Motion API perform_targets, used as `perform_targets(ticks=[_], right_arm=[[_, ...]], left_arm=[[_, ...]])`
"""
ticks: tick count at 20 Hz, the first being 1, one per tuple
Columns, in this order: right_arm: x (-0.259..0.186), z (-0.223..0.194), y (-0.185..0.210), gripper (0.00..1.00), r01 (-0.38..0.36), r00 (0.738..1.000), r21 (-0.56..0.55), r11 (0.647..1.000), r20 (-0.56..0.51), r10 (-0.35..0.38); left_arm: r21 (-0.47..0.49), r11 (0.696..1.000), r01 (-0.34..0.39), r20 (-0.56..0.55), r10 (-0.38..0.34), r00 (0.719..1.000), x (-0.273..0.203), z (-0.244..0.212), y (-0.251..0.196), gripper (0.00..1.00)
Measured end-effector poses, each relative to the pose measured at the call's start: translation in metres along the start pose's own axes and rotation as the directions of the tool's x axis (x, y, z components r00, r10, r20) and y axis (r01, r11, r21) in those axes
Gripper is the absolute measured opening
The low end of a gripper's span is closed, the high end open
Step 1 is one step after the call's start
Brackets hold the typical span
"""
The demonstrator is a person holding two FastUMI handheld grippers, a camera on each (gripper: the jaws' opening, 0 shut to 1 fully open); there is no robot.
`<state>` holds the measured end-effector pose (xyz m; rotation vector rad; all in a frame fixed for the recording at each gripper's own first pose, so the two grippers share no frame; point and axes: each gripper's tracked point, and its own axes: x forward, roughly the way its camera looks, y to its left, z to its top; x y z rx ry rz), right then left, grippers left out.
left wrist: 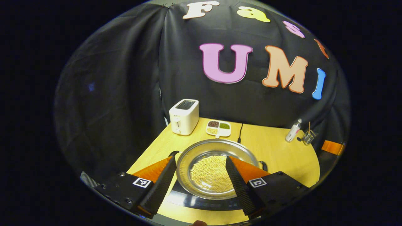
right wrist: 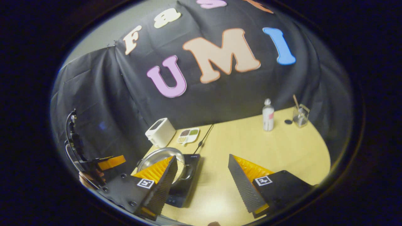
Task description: First push the handle of the pot to place it horizontally, then grasp the pot with both hands and set it on the induction cooktop.
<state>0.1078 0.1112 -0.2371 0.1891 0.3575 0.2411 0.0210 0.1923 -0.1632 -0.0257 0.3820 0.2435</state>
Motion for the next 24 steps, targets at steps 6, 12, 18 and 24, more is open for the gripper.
perform_targets(ticks=[6,12,18,24], right_arm=[[-0.09,0.105,-0.032,0.92,-0.006,0.981,-0.136,0.991,0.191,0.032],[-0.165,0.168,-0.053,0.92,0.023,0.929,-0.228,0.973,0.365,0.064],[-0.212,0.163,-0.074,0.92,0.026,0.917,-0.215,0.976,0.394,0.062],[-0.232,0.157,-0.099,0.92,0.069,0.913,-0.2,0.977,0.408,0.019]], left_arm=[[0.015,1.0,-0.005,0.203,0.002,0.979,-0.078,0.062,-0.092,0.96],[0.041,0.996,-0.082,0.455,0.054,0.889,-0.147,0.122,-0.163,0.96],[0.09,0.995,-0.037,0.487,-0.012,0.874,-0.175,0.103,-0.215,0.95],[0.136,0.99,-0.023,0.485,-0.046,0.873,-0.181,0.09,-0.239,0.95]])
